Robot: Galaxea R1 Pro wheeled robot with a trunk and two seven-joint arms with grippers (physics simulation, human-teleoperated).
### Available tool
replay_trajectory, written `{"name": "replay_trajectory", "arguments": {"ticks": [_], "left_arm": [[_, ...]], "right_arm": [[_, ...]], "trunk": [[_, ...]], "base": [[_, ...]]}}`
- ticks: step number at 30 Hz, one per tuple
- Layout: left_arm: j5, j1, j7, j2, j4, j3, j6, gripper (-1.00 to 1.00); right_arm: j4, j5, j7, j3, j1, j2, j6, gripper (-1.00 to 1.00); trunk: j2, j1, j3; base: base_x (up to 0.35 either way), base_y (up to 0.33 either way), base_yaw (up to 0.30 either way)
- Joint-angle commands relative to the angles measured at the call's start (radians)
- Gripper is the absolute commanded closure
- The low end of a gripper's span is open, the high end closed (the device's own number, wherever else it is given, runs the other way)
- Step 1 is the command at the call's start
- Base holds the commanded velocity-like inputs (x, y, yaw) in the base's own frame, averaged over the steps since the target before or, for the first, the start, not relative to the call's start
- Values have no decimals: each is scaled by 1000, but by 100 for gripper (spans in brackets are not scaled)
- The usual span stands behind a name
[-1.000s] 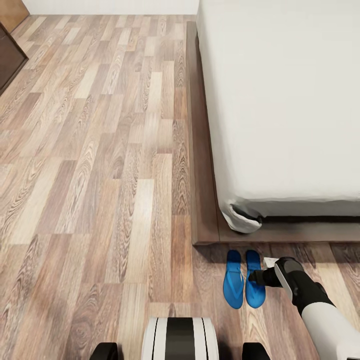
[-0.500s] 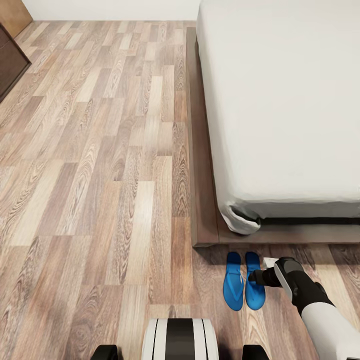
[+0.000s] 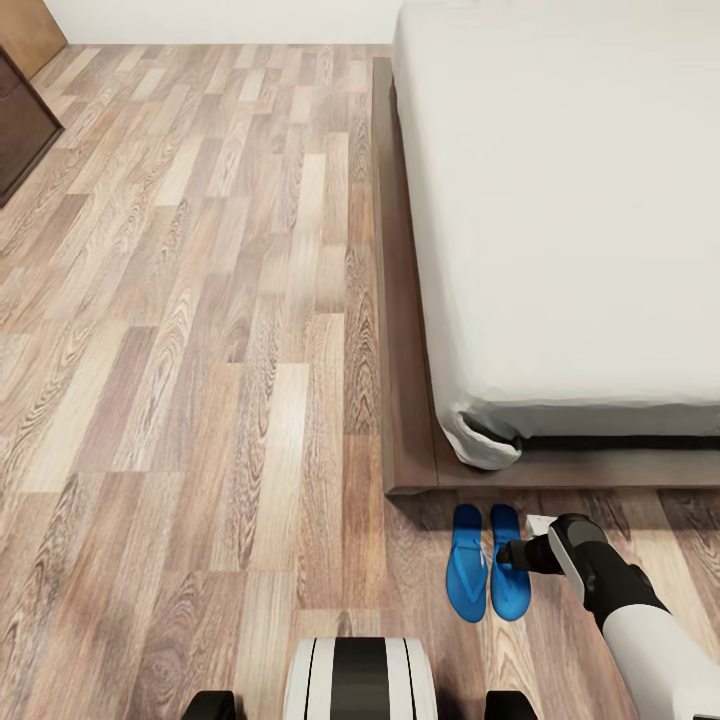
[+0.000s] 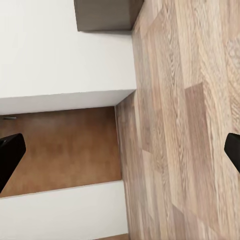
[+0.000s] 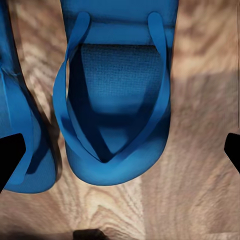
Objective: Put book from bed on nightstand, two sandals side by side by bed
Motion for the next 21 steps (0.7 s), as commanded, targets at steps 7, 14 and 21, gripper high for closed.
{"name": "replay_trajectory", "arguments": {"ticks": [7, 14, 21], "left_arm": [[0, -1, 6, 1, -1, -8, 10, -100], [0, 0, 6, 1, -1, -8, 10, -100], [0, 0, 6, 2, -1, -8, 10, -100]], "right_arm": [[-1, 3, 4, -2, 0, 0, 4, -100], [-1, 2, 5, -3, 0, -1, 4, -100], [-1, 3, 6, -3, 0, 0, 3, -100]], "trunk": [[0, -1, 7], [0, -1, 7], [0, -1, 7]], "base": [[0, 0, 0], [0, 0, 0], [0, 0, 0]]}}
